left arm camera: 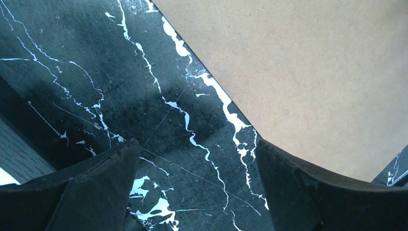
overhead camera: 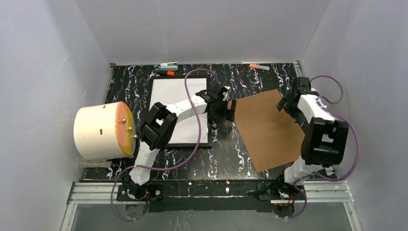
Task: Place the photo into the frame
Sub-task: Pick up the photo frame item at the center of the board.
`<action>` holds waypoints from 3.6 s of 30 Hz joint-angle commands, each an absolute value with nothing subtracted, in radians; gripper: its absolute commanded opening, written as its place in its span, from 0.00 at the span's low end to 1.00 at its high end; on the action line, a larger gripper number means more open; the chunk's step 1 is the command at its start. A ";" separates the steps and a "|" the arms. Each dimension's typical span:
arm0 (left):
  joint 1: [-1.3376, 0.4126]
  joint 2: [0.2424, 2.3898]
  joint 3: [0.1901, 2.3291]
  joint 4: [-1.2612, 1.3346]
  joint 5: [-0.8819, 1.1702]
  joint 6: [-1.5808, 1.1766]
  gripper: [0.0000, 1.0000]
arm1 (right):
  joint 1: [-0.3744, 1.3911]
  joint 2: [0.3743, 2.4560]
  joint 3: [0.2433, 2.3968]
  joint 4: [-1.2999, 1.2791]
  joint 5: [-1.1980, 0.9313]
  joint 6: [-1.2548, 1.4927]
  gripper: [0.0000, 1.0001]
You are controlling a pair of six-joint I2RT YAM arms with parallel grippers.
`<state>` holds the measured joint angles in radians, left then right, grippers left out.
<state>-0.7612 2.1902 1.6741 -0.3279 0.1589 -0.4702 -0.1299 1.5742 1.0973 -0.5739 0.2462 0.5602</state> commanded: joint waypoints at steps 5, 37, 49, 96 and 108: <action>-0.770 2.199 1.658 -0.375 0.139 -0.514 0.88 | -0.225 1.772 1.231 -0.463 0.331 0.377 0.99; -0.738 2.551 2.051 -0.406 0.274 -0.750 0.85 | -0.325 1.792 1.043 -0.509 -0.451 0.473 0.97; -0.696 2.624 2.217 -0.359 0.275 -0.591 0.84 | -0.325 1.743 0.985 -0.450 -0.574 0.477 0.94; -0.738 2.251 1.840 -0.451 0.556 -0.677 0.42 | -0.325 1.285 0.656 -0.448 -0.482 0.641 0.75; -0.738 2.166 1.854 -0.572 0.271 -0.610 0.57 | -0.325 1.270 0.695 -0.541 -0.326 0.601 0.77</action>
<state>-0.7521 2.2726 1.8236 -0.4671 0.4435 -0.6640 -0.3252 1.2961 0.6449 -0.4744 -0.4347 0.6346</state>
